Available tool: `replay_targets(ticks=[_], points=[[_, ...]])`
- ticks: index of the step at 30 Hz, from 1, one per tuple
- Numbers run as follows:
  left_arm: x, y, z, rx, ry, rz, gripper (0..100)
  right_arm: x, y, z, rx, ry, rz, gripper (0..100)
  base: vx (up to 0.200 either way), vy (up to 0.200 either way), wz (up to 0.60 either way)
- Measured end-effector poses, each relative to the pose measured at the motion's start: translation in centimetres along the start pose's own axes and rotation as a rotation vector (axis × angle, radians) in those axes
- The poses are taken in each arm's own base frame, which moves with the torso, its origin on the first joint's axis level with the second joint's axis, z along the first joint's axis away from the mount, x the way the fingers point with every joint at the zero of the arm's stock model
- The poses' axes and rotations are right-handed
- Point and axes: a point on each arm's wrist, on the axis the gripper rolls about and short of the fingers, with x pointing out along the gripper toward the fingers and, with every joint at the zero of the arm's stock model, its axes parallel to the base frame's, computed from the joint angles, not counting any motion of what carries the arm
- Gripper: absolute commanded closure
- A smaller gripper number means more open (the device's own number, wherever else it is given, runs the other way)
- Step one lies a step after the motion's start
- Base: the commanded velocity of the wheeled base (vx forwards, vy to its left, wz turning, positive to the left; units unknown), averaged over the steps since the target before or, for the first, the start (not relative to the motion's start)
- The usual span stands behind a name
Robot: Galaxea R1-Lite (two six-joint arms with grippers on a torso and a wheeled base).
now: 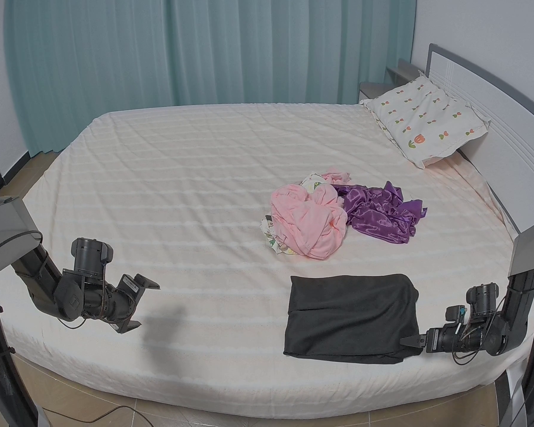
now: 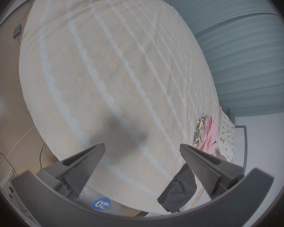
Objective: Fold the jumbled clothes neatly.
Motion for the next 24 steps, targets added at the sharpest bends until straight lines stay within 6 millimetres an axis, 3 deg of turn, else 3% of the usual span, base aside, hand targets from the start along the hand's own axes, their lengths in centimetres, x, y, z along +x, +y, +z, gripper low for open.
replay_targets(ticks=[11, 24], points=[[0.0, 0.0, 0.0, 0.000, 0.000, -0.001, 0, -0.1, 0.1, -0.4, -0.002, 0.018, -0.004, 100, 0.000, 0.000, 0.00], [0.0, 0.0, 0.0, 0.000, 0.001, -0.001, 0, -1.7, -1.0, -1.1, -0.044, 0.018, -0.040, 100, 0.000, 0.000, 0.00]])
